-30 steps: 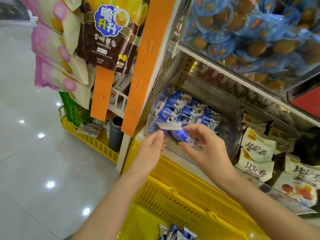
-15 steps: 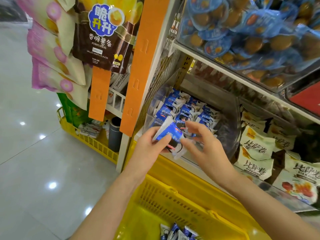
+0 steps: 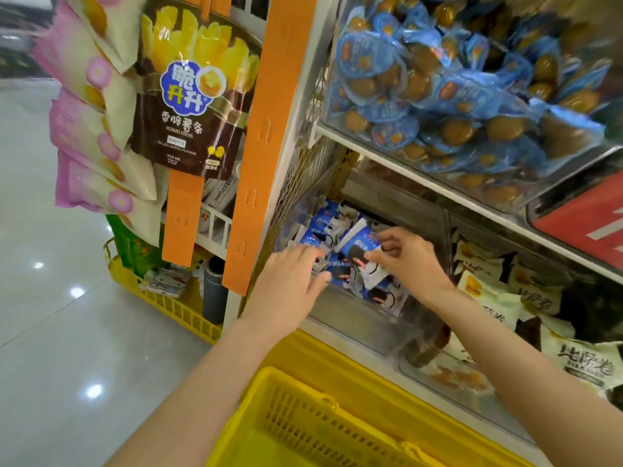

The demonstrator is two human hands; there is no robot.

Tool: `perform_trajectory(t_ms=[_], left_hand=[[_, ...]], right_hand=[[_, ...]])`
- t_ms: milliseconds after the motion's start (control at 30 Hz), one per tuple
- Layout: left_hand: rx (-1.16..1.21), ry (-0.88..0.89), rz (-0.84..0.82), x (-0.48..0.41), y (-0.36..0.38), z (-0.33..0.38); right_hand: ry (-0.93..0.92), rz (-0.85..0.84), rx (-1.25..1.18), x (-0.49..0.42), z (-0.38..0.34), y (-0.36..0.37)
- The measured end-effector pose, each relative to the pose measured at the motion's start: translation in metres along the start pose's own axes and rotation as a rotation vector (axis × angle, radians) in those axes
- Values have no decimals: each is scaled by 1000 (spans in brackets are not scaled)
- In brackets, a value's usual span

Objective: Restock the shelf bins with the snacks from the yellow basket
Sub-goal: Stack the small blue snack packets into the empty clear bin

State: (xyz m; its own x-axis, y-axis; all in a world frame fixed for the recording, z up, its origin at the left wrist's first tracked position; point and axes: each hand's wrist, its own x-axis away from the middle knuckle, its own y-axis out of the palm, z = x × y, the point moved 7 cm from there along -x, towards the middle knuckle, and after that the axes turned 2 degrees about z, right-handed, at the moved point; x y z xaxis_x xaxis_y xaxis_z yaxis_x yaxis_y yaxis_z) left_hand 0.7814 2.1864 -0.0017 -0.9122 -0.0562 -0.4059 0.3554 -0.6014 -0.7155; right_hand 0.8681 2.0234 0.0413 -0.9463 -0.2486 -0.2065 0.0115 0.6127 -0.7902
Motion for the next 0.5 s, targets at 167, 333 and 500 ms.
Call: perform_trajectory(t_ms=[167, 333, 500], left_hand=[[-163, 102, -6, -1, 13, -10], [-154, 98, 16, 2, 17, -11], [-162, 102, -15, 2, 16, -9]], right_hand=[[-29, -275, 276, -19, 18, 52], [-79, -336, 307, -28, 19, 66], [-47, -350, 278, -33, 20, 54]])
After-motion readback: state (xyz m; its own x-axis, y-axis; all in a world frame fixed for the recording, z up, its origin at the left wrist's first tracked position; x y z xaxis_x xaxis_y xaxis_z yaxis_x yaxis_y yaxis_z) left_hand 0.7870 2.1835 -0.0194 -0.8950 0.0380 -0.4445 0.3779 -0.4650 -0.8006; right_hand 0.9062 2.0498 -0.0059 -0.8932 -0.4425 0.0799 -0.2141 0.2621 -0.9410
